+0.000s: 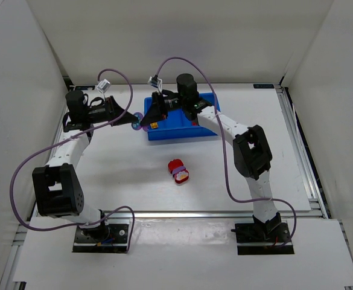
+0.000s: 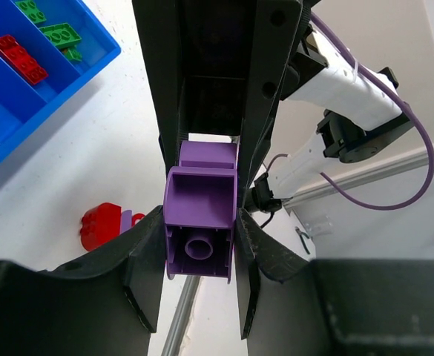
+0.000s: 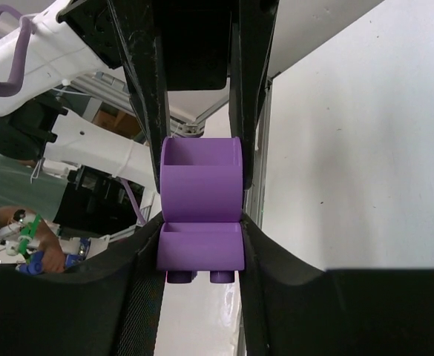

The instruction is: Sort the legos into containers by color

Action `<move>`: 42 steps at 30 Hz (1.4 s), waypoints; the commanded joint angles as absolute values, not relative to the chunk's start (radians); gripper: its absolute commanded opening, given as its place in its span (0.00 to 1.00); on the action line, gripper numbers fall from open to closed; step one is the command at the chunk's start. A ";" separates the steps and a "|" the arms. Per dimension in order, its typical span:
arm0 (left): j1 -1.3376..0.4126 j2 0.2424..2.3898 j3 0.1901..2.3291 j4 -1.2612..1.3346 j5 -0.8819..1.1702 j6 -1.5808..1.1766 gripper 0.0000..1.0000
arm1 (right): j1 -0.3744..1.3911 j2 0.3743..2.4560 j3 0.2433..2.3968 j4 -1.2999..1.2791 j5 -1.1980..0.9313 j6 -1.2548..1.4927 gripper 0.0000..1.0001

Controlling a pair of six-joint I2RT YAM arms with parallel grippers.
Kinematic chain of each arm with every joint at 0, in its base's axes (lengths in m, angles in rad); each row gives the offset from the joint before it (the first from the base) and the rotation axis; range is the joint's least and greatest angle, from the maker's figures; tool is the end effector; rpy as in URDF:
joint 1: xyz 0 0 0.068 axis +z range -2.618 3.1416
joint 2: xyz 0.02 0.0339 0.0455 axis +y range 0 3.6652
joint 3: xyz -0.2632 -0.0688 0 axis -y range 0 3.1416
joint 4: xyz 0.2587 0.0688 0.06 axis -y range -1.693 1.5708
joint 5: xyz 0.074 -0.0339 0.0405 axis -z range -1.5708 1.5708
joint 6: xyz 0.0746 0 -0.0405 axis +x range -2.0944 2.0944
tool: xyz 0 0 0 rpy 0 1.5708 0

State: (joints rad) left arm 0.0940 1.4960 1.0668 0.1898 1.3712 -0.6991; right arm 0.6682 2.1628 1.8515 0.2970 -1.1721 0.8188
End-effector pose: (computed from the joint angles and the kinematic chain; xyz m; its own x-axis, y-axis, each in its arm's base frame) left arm 0.3521 -0.0402 0.3018 -0.7788 -0.2016 -0.5940 0.5594 0.2052 -0.8031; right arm 0.3769 0.3851 0.3083 -0.7116 -0.2005 -0.6734 -0.6502 -0.1754 0.7393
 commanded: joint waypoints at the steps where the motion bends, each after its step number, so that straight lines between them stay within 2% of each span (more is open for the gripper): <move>1: 0.095 1.457 1.071 0.225 1.310 -0.686 0.12 | 0.680 2.122 1.839 0.295 -1.215 0.778 0.38; 6: 0.112 1.457 1.057 0.229 1.293 -0.687 0.11 | 0.654 2.079 1.775 0.267 -1.229 0.749 0.27; 9: 0.127 1.456 1.049 0.233 1.284 -0.687 0.11 | 0.634 2.057 1.752 0.252 -1.235 0.735 0.25; 11: 0.130 1.456 1.046 0.235 1.279 -0.687 0.11 | 0.624 2.054 1.750 0.215 -1.239 0.718 0.34; 18: 0.130 1.462 1.051 0.236 1.278 -0.689 0.11 | 0.623 2.051 1.752 0.204 -1.252 0.703 0.40; 20: 0.132 1.460 1.049 0.238 1.278 -0.689 0.11 | 0.624 2.052 1.758 0.198 -1.249 0.703 0.47; 26: 0.130 1.457 1.043 0.236 1.275 -0.689 0.11 | 0.624 2.054 1.764 0.184 -1.244 0.698 0.55; 30: 0.129 1.457 1.042 0.236 1.275 -0.689 0.11 | 0.624 2.052 1.763 0.183 -1.241 0.690 0.51; 32: 0.130 1.457 1.040 0.236 1.278 -0.689 0.11 | 0.624 2.056 1.767 0.186 -1.239 0.696 0.56; 33: 0.129 1.456 1.040 0.236 1.278 -0.689 0.11 | 0.627 2.057 1.770 0.178 -1.235 0.698 0.68; 35: 0.129 1.456 1.039 0.236 1.278 -0.690 0.11 | 0.627 2.062 1.784 0.163 -1.220 0.698 0.77; 42: 0.109 1.447 1.029 0.236 1.284 -0.695 0.11 | 0.627 2.092 1.835 0.170 -1.207 0.706 0.79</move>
